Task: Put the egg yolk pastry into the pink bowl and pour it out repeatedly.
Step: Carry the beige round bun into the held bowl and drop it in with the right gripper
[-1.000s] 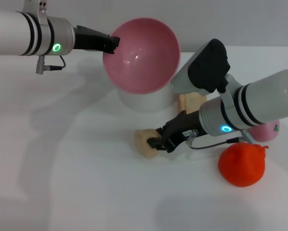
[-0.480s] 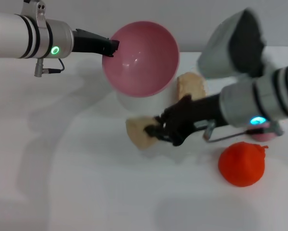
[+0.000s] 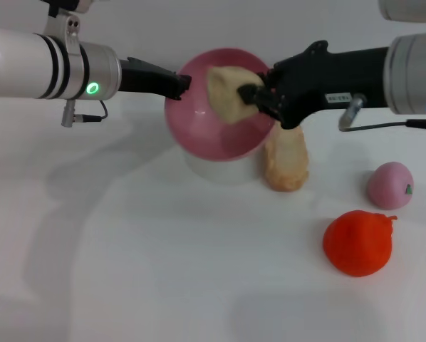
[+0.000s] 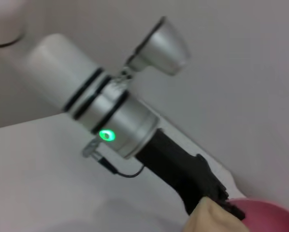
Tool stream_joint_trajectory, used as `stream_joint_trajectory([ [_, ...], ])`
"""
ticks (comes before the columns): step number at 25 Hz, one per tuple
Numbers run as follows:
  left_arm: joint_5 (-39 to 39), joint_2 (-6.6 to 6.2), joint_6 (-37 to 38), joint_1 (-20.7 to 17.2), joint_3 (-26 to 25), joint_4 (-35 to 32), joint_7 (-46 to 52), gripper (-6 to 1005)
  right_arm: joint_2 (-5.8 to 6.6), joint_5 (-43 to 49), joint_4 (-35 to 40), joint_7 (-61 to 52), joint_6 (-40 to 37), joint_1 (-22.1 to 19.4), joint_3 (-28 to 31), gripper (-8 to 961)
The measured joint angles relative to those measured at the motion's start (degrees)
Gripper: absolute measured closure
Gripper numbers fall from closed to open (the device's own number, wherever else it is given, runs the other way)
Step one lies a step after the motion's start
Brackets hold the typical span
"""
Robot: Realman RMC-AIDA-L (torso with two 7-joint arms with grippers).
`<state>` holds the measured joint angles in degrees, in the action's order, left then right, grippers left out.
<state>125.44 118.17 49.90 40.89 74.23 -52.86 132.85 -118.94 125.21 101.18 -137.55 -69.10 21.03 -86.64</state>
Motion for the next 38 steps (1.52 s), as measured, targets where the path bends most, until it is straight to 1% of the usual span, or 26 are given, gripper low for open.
stream_joint_trajectory([
  [2,-1.7,-0.06,0.1,-0.5,1.5,-0.6,-0.2,949,0.04,0.0,-2.9,1.3,3.6,0.2,-1.2,821],
  [5,-1.8,-0.01,0.7,-1.2,1.8,-2.2,0.0,947,0.06,0.2,-5.8,2.5,7.2,0.4,-2.9,831],
  [12,-2.4,0.11,1.3,-1.8,2.2,-3.2,0.1,940,0.05,0.4,-9.2,2.6,11.6,1.1,-4.0,848],
  [15,-2.4,0.13,1.4,-2.0,2.4,-3.2,0.1,937,-0.01,0.4,-9.4,2.9,12.5,0.6,-4.3,728],
  [25,-2.4,0.08,1.4,-2.3,2.5,-3.3,0.2,928,0.02,0.1,-8.5,3.2,12.9,-0.4,-4.5,519],
  [28,-2.4,0.07,1.4,-2.3,2.4,-3.3,0.2,925,0.02,0.1,-7.3,3.4,13.3,-1.2,-4.5,400],
  [31,-2.4,0.06,1.4,-2.4,2.4,-3.3,0.2,922,-0.04,-1.1,-5.2,5.4,14.8,-3.2,-4.6,282],
  [34,-2.4,0.06,1.4,-2.4,2.4,-3.3,0.2,920,-0.06,-7.3,-3.3,11.3,17.3,-6.4,-4.4,184],
  [36,-2.4,0.04,1.4,-2.6,2.5,-3.3,-0.1,918,-0.05,-13.6,-2.5,17.6,19.5,-9.1,-4.0,118],
  [38,-2.4,-0.02,1.4,-2.6,2.6,-3.3,0.0,916,-0.19,-23.1,-2.2,27.9,21.2,-12.4,-3.2,118],
])
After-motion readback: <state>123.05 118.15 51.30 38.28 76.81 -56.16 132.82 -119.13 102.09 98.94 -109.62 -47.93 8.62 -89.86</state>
